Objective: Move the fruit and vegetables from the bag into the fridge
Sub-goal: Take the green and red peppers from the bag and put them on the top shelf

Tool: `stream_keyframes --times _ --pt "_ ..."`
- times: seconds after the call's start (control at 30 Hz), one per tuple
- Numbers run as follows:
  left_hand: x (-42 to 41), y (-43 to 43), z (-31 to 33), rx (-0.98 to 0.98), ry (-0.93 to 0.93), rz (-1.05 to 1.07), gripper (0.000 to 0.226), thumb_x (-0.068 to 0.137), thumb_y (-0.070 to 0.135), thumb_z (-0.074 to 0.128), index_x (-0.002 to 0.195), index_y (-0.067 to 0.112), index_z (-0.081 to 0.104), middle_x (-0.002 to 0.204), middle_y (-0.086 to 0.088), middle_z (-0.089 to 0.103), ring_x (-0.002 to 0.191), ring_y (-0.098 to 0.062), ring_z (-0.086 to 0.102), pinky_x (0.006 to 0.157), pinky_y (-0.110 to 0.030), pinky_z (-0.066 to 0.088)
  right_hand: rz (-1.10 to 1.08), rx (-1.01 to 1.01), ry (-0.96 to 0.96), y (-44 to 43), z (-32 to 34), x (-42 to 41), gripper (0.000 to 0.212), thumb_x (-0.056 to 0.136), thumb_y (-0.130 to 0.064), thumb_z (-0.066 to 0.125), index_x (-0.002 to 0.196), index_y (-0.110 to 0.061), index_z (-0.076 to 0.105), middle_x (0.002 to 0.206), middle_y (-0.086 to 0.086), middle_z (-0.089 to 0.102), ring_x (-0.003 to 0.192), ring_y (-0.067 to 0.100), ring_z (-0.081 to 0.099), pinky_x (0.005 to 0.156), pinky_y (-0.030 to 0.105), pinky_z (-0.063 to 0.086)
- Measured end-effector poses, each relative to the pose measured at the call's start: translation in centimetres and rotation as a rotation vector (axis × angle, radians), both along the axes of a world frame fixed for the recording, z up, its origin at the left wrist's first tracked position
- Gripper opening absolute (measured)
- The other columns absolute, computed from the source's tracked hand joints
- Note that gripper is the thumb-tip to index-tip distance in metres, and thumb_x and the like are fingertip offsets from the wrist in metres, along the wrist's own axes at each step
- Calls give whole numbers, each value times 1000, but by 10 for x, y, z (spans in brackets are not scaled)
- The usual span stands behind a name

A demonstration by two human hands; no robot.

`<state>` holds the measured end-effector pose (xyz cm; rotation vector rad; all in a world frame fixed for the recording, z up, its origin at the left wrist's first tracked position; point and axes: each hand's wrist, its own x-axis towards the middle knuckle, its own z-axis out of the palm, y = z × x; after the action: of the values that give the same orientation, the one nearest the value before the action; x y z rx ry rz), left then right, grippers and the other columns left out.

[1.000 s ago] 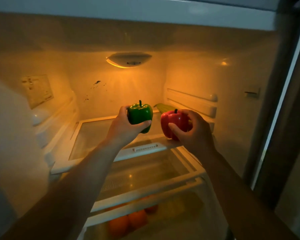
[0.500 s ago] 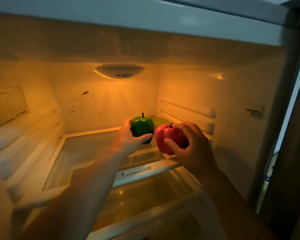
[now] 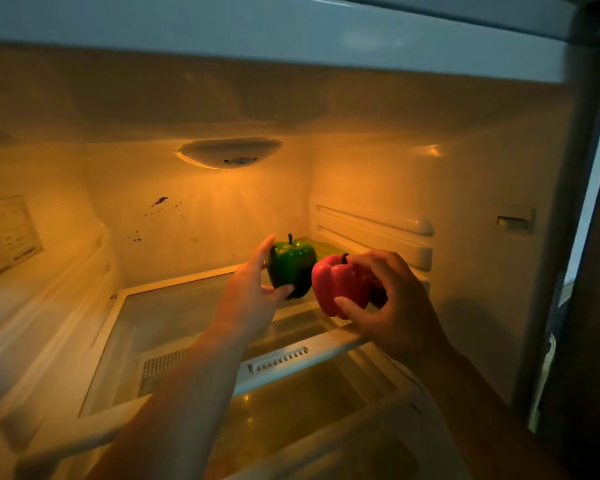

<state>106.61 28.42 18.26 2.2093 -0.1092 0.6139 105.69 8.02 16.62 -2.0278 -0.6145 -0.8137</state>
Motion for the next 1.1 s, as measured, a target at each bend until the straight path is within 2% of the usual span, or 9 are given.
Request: stream_keyframes --times 0.17,0.37,0.43,0.5,0.57,0.7,0.83,0.97,1.1 --pt "5 0 -2 5 -26 20 77 78 18 74 138 42 32 132 1 51 79 -8 63 60 -14 38 -51 -47 -42 7 -1 4 66 71 -37 77 128 -23 47 130 -2 47 112 16 49 81 29 55" --pt "9 -3 -5 6 -21 13 83 77 19 75 140 42 27 136 1 46 81 -7 61 57 -10 37 -61 -76 -71 6 -7 4 72 73 -36 75 135 -22 42 135 0 46 117 18 48 88 34 53" --pt "9 -2 -6 12 -25 18 90 75 21 77 143 42 22 137 0 45 93 -12 60 63 -12 40 -55 -84 -70 6 -7 3 74 74 -35 74 138 -22 39 138 0 44 120 18 47 90 34 52" --pt "7 -1 -6 25 -35 34 96 73 24 78 144 43 16 139 -1 43 104 -16 58 75 -24 48 -43 -73 -67 7 -6 1 75 74 -35 74 139 -22 37 138 0 44 121 18 46 91 33 51" --pt "4 -2 -6 50 -42 44 99 71 27 79 145 42 15 140 -1 42 112 -18 55 85 -33 49 -31 -53 -65 8 -4 -3 75 74 -35 74 139 -22 36 139 0 43 121 17 45 91 30 50" --pt "-2 -3 -6 56 -17 45 97 71 34 78 145 41 16 144 -2 38 121 -20 49 91 -36 45 -12 -44 -88 9 -5 -12 75 74 -38 72 138 -22 36 137 -3 44 121 13 45 90 21 47" --pt "-11 -5 0 99 -6 75 91 71 36 79 144 31 25 144 -3 38 124 -21 47 99 -43 44 12 -42 -94 9 -6 -20 72 75 -41 70 137 -21 39 135 -5 46 120 9 44 87 9 40" --pt "-29 -6 1 88 -1 80 91 73 39 76 146 27 23 147 -3 34 128 -23 44 102 -47 42 6 -33 -149 8 -4 -33 70 74 -47 63 134 -16 44 133 -1 50 118 12 48 92 22 47" --pt "-57 -1 -3 118 -50 89 86 77 43 70 146 25 22 150 -2 32 131 -21 41 102 -45 42 12 -30 -146 8 -3 -42 70 75 -47 61 135 -15 43 134 0 50 120 13 47 94 28 49"
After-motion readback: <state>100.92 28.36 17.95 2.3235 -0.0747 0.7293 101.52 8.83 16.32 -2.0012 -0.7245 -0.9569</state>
